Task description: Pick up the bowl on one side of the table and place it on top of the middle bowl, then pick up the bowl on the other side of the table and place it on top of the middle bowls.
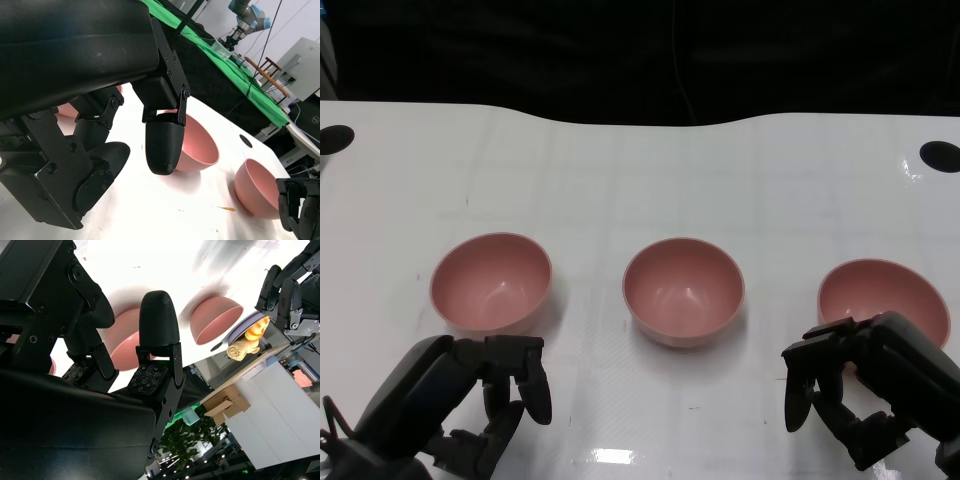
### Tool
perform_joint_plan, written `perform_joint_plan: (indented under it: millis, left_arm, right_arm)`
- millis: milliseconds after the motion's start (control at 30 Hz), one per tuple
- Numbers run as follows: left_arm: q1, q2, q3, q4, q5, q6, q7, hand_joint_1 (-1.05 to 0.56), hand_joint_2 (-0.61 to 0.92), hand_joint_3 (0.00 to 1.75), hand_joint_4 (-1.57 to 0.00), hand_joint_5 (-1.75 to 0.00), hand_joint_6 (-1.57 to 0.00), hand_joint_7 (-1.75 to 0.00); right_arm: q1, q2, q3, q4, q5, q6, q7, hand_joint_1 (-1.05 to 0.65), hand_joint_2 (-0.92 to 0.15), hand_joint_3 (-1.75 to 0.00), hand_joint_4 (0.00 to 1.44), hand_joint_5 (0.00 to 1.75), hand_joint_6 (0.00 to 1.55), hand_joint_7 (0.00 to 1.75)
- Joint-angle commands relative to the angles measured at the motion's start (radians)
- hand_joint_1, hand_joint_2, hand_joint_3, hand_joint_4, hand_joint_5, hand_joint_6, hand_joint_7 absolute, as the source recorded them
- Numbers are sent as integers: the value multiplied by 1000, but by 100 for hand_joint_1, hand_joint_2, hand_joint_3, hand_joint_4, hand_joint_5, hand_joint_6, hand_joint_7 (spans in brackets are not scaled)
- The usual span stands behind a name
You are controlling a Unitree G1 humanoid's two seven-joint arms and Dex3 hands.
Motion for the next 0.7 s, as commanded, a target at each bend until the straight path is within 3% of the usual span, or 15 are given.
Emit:
perform_joint_plan:
  millis: [33, 500, 700]
  left_arm:
    - [-7, 16, 1, 7, 5, 2, -4, 7, 22, 156, -89, -163, -88, -133]
    - [-6, 12, 6, 11, 7, -4, 7, 8, 23, 153, -88, -161, -88, -129]
    - [-8, 4, 15, 24, 12, -23, 30, 6, 31, 137, -85, -151, -86, -112]
  right_arm:
    - [-11, -8, 1, 4, 0, -3, -5, 24, -9, -161, 104, 158, 102, 115]
    - [-11, -8, 0, 1, -2, -2, -6, 24, -8, -161, 104, 157, 103, 114]
    - [-9, -9, 1, -4, 0, 2, -2, 25, -8, -160, 104, 157, 103, 113]
